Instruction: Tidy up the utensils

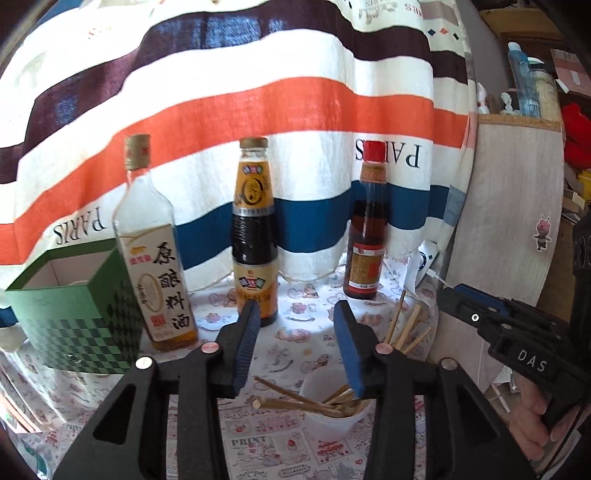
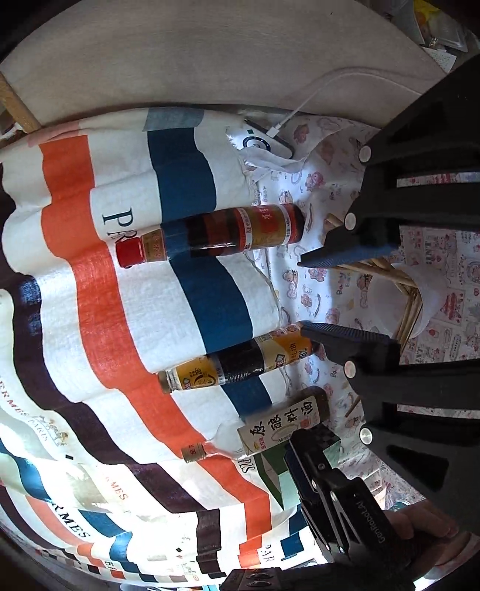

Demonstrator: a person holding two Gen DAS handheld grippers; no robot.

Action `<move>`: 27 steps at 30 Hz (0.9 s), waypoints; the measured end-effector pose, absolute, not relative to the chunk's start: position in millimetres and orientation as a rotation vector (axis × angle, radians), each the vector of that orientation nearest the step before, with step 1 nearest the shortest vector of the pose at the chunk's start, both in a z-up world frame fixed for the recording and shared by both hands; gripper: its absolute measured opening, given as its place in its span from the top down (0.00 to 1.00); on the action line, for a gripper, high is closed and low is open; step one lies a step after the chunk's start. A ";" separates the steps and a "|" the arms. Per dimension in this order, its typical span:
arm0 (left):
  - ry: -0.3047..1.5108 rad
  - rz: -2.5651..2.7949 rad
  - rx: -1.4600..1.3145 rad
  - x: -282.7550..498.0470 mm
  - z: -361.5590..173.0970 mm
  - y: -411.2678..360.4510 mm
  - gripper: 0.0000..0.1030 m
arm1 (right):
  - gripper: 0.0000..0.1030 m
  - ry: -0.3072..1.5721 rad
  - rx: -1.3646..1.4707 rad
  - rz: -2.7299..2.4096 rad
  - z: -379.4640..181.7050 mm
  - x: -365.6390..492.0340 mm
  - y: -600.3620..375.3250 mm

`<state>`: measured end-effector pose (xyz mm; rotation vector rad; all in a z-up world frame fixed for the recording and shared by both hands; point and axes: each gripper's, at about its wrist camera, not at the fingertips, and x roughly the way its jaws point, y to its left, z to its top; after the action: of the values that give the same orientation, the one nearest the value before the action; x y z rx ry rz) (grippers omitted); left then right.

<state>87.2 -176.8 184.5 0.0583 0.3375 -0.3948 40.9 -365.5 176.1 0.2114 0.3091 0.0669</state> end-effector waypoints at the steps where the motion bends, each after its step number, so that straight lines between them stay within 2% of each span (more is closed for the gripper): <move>1: 0.322 -0.381 0.053 81.9 187.3 -169.3 0.53 | 0.63 0.294 0.209 0.070 179.3 34.4 -362.6; 2: 0.306 -0.365 0.049 76.9 189.7 -161.6 0.49 | 0.54 0.279 0.207 0.076 181.9 27.8 -359.9; 4: 0.266 -0.320 0.054 64.6 194.2 -146.1 0.40 | 0.44 0.245 0.198 0.088 186.1 14.1 -353.0; 9: 0.139 -0.244 0.062 26.6 199.8 -108.3 0.06 | 0.31 0.232 0.153 0.120 187.1 -8.7 -328.4; 11: 0.098 -0.218 0.052 11.3 198.1 -93.7 0.00 | 0.23 0.221 0.140 0.110 185.2 -17.4 -319.4; 13: 0.086 -0.204 0.050 0.2 193.3 -81.7 0.00 | 0.13 0.193 0.119 0.102 183.1 -26.1 -310.4; 16: 0.138 -0.236 0.076 -4.3 179.9 -69.7 0.00 | 0.12 0.184 0.088 0.105 175.6 -32.4 -297.8; 21: 0.127 -0.204 0.057 -13.0 138.8 -44.0 0.00 | 0.12 0.190 0.083 0.083 140.2 -33.8 -286.9; 25: 0.119 -0.199 0.052 -18.0 104.3 -35.0 0.00 | 0.00 0.185 0.076 0.087 95.0 -34.3 -281.9; 27: 0.150 -0.200 0.067 -12.7 92.1 -35.8 0.00 | 0.00 0.191 0.036 0.062 78.6 -30.7 -274.7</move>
<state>-12.8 -35.8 92.1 0.0670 0.1500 -0.2003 -30.7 -274.7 78.6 0.0355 0.1907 0.0616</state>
